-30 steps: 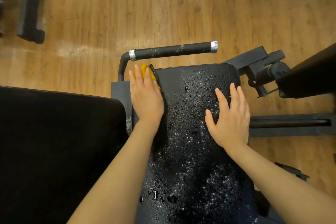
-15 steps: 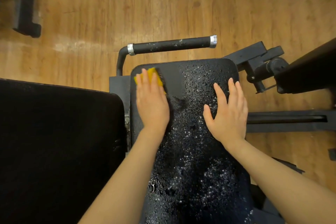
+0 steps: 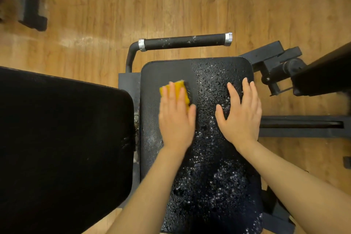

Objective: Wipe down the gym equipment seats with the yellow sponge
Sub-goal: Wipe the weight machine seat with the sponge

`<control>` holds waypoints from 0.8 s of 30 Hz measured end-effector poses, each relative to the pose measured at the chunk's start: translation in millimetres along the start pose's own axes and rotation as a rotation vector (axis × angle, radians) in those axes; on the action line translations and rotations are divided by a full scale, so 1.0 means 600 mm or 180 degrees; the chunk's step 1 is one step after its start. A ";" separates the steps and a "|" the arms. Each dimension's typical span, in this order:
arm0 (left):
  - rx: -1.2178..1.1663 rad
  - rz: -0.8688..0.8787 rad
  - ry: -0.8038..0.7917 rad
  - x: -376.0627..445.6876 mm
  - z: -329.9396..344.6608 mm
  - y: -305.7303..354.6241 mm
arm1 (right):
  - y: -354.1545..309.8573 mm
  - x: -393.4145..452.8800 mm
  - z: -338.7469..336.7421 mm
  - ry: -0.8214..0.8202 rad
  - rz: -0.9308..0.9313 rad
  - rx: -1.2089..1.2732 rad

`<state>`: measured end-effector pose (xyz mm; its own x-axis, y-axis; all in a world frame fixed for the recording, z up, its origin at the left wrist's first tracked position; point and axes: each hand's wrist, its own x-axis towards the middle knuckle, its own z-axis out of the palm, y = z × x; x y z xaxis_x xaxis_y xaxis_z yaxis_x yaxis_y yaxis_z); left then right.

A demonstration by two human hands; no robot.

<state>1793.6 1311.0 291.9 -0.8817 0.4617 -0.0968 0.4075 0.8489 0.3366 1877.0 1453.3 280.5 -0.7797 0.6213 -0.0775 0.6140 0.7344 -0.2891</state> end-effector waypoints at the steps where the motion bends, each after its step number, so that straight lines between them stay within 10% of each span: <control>1: 0.0053 0.0224 -0.0130 -0.021 0.005 0.008 | 0.000 0.000 -0.001 0.0012 -0.0002 0.0017; 11: 0.0012 -0.0673 0.0220 -0.025 -0.009 -0.046 | -0.001 0.000 -0.001 0.0006 -0.0021 -0.0005; 17: 0.0003 0.0223 -0.0184 -0.088 0.016 0.002 | 0.000 0.000 -0.001 0.0025 -0.0041 -0.0001; 24: -0.0140 -0.0922 0.0147 -0.110 -0.026 -0.093 | 0.000 -0.002 0.002 0.0060 -0.0064 0.0025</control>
<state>1825.6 1229.2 294.3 -0.9701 0.1888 -0.1523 0.1276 0.9311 0.3416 1877.7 1452.5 279.6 -0.7894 0.6116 -0.0537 0.5972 0.7447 -0.2981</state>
